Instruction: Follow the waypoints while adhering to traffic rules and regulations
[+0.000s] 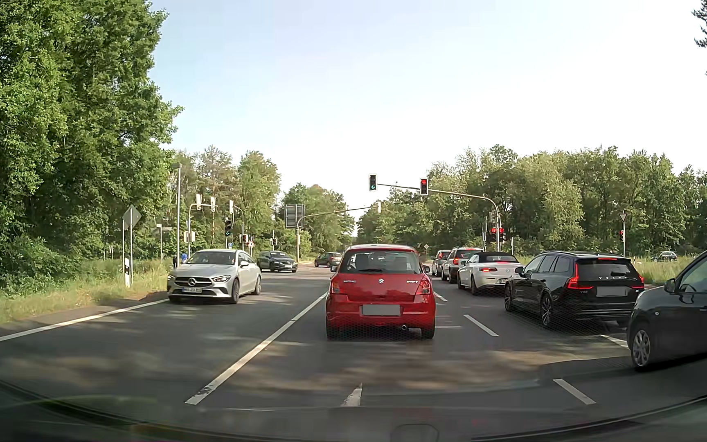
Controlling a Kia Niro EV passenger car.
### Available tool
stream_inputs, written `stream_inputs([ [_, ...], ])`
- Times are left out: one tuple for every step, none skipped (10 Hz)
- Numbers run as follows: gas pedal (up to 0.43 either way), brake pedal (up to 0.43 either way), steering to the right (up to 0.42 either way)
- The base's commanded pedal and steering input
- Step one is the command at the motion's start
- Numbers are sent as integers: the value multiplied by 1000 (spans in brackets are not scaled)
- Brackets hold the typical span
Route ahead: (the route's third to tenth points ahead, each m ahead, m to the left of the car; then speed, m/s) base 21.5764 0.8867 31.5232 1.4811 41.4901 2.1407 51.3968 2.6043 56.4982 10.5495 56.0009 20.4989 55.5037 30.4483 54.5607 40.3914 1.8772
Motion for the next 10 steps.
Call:
stream_inputs([
  [268,30,8],
  [280,30,8],
  [280,30,7],
  [287,30,7],
  [299,30,7],
  [299,30,7],
  [299,30,7],
  [299,30,7],
  [299,30,7],
  [299,30,6],
])
